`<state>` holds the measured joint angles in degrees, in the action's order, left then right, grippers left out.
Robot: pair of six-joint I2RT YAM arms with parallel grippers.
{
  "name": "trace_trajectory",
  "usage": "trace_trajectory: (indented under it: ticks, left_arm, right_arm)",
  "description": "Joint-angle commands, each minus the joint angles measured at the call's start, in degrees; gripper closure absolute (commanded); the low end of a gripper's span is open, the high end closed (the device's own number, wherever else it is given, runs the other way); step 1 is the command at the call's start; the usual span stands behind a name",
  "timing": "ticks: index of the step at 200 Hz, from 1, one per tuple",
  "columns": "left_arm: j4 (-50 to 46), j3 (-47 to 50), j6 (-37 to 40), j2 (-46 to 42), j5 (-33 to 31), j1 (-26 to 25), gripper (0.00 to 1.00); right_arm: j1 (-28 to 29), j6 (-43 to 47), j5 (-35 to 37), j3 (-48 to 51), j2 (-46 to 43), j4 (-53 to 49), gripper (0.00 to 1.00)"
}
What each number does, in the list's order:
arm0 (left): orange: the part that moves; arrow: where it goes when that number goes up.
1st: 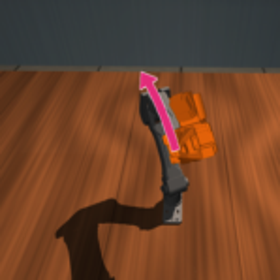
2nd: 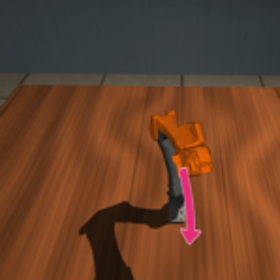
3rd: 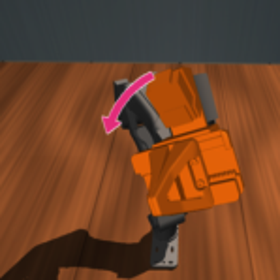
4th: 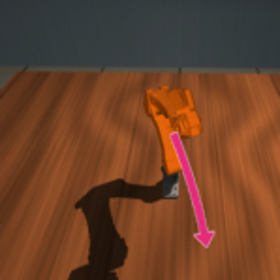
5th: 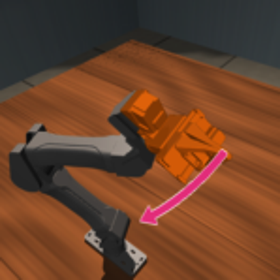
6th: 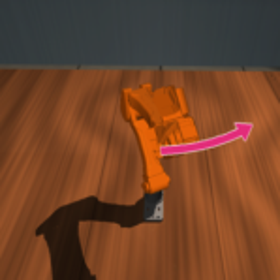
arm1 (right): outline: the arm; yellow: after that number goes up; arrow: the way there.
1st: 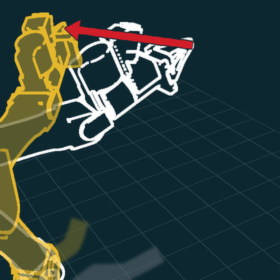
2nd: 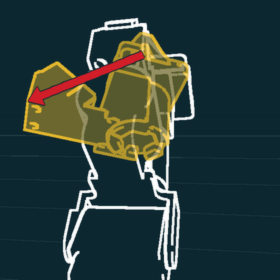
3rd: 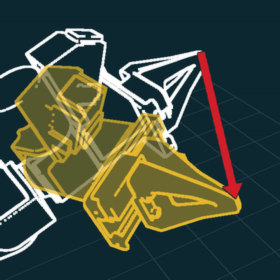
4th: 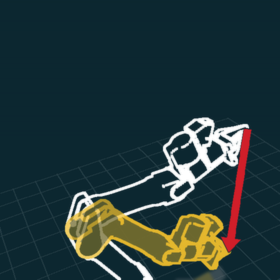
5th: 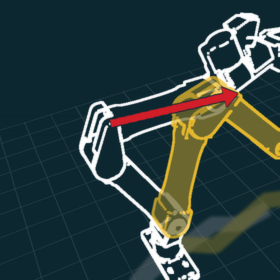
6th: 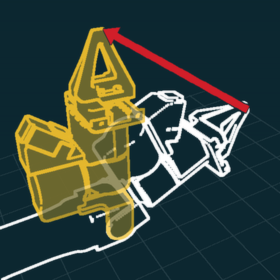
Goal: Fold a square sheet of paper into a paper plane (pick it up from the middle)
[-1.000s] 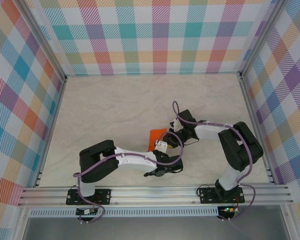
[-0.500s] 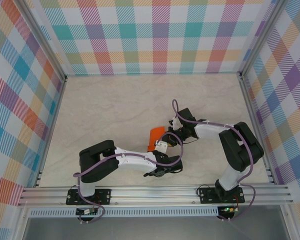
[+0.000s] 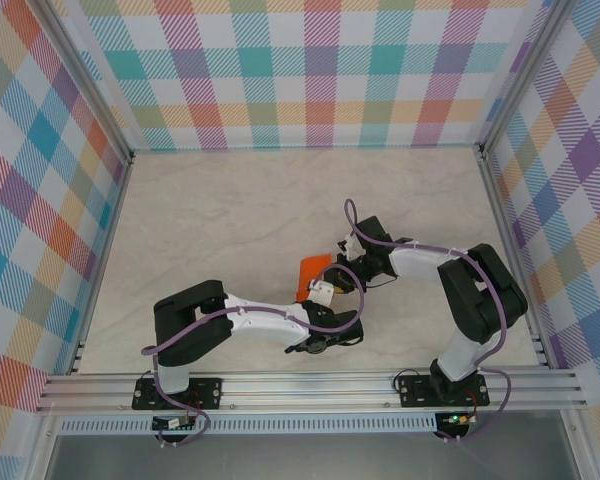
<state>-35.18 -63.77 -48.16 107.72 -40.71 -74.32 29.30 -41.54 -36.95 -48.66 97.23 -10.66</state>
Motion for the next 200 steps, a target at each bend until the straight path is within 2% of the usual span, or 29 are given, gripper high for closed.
trace_trajectory:
  ticks: [1,70,112,137,163,182,200]
  left_arm:
    - [-0.42,0.57,0.43,-0.99,-2.21,0.58,0.72]
    - [-0.38,1.07,0.01,-1.27,-2.31,0.76,0.82]
    - [3.28,3.64,0.32,-2.99,-0.13,1.68,0.90]
    - [8.96,6.84,2.42,-5.53,3.43,2.65,0.94]
    - [15.64,11.04,4.36,-9.07,8.08,4.26,0.96]
    - [22.03,14.50,5.94,-12.17,12.93,6.21,0.97]
    - [27.55,18.00,7.40,-14.92,18.58,8.53,0.97]
  right_arm:
    - [0.37,0.85,-0.64,-1.09,-1.12,-0.88,0.90]
    - [0.35,1.11,-0.49,-1.17,-1.43,-1.58,0.89]
    - [0.32,1.15,-0.40,-1.26,-2.11,-1.77,0.87]
    - [0.32,2.00,0.74,-1.67,-3.49,-3.46,0.82]
    - [0.23,3.47,3.33,-2.49,-6.06,-6.53,0.72]
    - [0.06,4.26,5.59,-2.91,-8.34,-8.45,0.62]
    - [-0.11,4.70,7.55,-2.58,-10.78,-9.67,0.59]
